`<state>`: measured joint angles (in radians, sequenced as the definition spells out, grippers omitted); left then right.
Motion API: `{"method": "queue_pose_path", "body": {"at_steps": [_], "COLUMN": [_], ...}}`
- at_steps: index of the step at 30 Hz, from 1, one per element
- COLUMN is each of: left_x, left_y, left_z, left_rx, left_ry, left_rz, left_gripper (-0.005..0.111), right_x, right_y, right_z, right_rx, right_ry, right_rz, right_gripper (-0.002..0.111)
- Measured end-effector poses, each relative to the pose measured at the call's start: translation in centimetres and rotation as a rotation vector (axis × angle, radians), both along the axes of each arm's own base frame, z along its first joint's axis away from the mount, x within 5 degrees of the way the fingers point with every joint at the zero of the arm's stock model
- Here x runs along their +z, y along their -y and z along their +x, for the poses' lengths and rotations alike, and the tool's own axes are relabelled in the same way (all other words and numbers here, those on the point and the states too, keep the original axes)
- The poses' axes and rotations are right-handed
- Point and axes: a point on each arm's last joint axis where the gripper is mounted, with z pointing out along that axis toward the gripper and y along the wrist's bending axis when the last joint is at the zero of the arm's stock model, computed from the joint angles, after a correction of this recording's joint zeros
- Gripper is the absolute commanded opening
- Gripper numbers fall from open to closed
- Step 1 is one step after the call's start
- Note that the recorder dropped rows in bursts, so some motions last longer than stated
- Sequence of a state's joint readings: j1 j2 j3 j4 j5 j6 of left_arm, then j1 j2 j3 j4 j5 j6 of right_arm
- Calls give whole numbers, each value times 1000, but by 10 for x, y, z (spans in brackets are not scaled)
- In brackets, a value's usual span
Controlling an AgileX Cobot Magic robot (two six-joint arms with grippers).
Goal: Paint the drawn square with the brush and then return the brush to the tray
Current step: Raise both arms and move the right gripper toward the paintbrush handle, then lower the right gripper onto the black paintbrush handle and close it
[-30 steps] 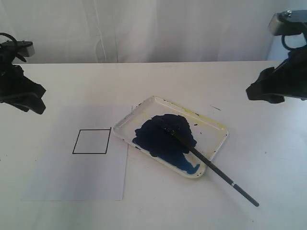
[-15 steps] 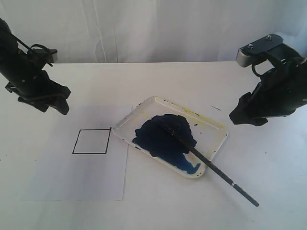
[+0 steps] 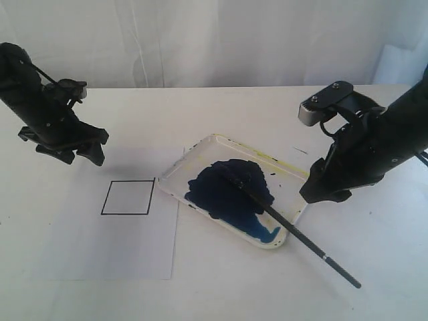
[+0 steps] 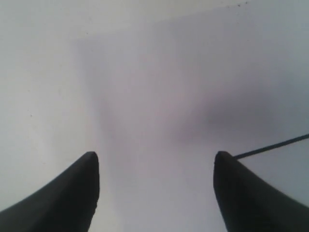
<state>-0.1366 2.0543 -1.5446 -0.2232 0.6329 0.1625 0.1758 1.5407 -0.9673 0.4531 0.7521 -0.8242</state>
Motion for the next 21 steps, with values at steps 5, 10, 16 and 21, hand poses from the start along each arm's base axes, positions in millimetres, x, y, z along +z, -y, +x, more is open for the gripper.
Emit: {"method": "queue_pose_path", "body": {"at_steps": [5, 10, 16, 21], "left_x": [-1, -1, -4, -15], "left_y": [1, 13, 28, 29], "left_z": [4, 5, 7, 9], "left_rx": [9, -36, -60, -46], "left_ry": [37, 91, 133, 125], "left_rz": [0, 50, 62, 65], "left_gripper": [70, 70, 70, 70], "right_x": [-6, -10, -10, -11], "right_y": [-1, -1, -1, 0], "right_z": [3, 6, 6, 5], "right_rx": [15, 28, 49, 59], "right_ry": [4, 8, 13, 4], "right_rz": [-10, -23, -35, -43], "right_gripper": [58, 58, 68, 72]}}
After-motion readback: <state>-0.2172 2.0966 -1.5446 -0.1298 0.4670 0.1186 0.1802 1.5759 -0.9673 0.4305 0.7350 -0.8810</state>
